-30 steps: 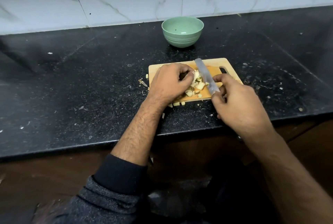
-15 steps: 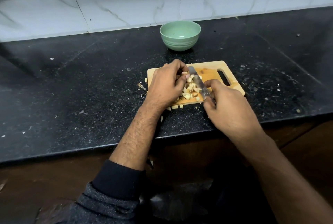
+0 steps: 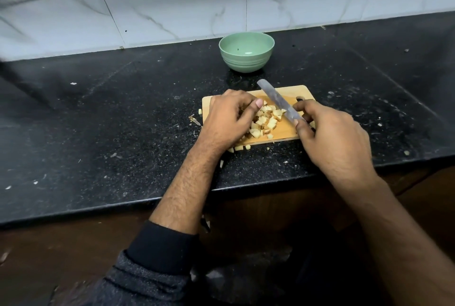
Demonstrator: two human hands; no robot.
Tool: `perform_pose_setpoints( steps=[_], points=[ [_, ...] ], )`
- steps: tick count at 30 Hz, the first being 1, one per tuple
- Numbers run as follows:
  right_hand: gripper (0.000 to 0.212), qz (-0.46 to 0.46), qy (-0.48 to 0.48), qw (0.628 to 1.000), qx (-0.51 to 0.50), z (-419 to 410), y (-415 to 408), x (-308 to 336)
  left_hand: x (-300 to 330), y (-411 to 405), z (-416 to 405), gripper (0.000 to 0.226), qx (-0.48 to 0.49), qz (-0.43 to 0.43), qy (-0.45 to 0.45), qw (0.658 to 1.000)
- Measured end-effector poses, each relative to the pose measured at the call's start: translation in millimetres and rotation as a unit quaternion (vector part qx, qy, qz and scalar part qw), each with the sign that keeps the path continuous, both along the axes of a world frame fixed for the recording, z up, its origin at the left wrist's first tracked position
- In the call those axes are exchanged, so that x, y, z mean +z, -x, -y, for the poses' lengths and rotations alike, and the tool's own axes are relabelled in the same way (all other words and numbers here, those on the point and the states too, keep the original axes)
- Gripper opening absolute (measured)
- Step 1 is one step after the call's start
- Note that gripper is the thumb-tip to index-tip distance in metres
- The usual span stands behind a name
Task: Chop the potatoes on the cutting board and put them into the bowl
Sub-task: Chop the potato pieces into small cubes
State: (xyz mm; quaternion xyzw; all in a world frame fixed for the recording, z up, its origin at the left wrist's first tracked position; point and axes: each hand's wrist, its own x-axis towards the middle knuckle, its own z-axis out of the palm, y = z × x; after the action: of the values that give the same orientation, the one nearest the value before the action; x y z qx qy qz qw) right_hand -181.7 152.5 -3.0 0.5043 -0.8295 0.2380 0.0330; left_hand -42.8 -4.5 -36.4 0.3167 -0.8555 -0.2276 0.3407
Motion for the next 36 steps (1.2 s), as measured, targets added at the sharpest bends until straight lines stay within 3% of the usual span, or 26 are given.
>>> perform_pose_setpoints(
  steps=[7,14,20,27,32,36],
  points=[
    [0.025,-0.015,-0.005,0.998,-0.062,5.7,13.4,6.9,3.9,-1.0,-2.4,0.038,0.0,-0.058,-0.006,0.998],
    [0.027,-0.033,-0.025,0.998,-0.05,7.1,-3.5,-5.7,5.4,-0.6,-5.0,0.038,-0.001,-0.03,0.009,1.0],
    [0.024,-0.028,0.036,0.997,-0.059,8.1,-7.8,-0.8,4.7,-0.8,-4.7,0.038,-0.004,-0.017,0.015,1.0],
    [0.027,-0.032,0.036,0.998,-0.037,12.5,-0.2,-2.5,0.6,0.3,-0.3,0.041,-0.012,-0.011,0.035,0.999],
    [0.021,0.063,0.059,0.996,-0.021,13.6,0.3,-2.5,-2.6,0.3,-2.5,0.035,-0.047,0.058,0.155,0.985],
    [0.019,0.155,0.073,0.985,0.011,21.9,1.6,-2.6,3.9,-2.1,-6.2,0.03,-0.042,0.052,0.207,0.976]
  ],
)
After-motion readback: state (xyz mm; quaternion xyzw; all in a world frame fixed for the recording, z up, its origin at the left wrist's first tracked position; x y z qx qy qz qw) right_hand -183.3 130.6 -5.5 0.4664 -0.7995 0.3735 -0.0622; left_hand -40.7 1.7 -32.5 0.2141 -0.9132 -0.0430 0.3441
